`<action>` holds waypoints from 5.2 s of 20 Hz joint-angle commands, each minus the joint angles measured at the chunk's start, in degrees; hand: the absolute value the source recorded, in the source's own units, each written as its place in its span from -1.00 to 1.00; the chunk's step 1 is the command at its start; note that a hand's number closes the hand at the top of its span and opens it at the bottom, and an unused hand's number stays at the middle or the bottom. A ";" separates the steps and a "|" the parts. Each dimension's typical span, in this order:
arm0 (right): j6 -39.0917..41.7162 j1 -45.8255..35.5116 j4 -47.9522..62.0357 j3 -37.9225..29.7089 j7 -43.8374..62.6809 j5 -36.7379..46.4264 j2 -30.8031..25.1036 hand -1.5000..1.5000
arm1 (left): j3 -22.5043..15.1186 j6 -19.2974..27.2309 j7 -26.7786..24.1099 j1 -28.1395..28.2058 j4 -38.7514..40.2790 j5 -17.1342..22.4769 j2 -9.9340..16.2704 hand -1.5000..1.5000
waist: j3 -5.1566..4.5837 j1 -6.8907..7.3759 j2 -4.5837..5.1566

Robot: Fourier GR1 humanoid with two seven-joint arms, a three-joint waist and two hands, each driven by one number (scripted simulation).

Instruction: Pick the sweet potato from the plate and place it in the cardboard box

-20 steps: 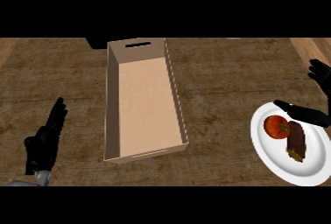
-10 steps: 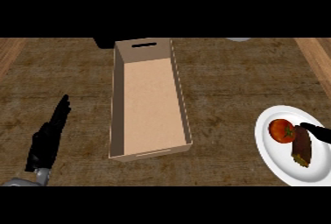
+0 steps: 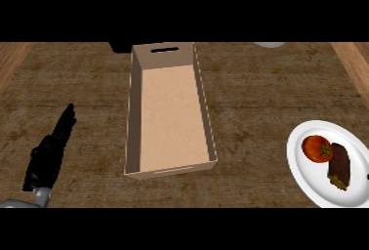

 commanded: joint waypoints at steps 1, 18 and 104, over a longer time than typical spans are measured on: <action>12.09 -0.87 -5.75 4.31 12.14 -1.56 -4.84 -1.00 | 0.26 -0.95 0.01 -0.20 0.51 0.26 -0.35 0.00 | 0.03 0.14 0.08; 20.61 -6.16 -7.11 5.27 31.32 9.14 9.94 -1.00 | 5.02 -3.59 4.57 3.22 -5.70 -5.59 -3.74 0.00 | 0.32 -0.09 0.02; 11.75 -33.96 -30.95 31.81 54.13 62.42 55.68 1.00 | 17.61 -16.58 5.23 -0.99 -0.99 -22.66 -20.23 0.00 | 0.24 0.55 0.23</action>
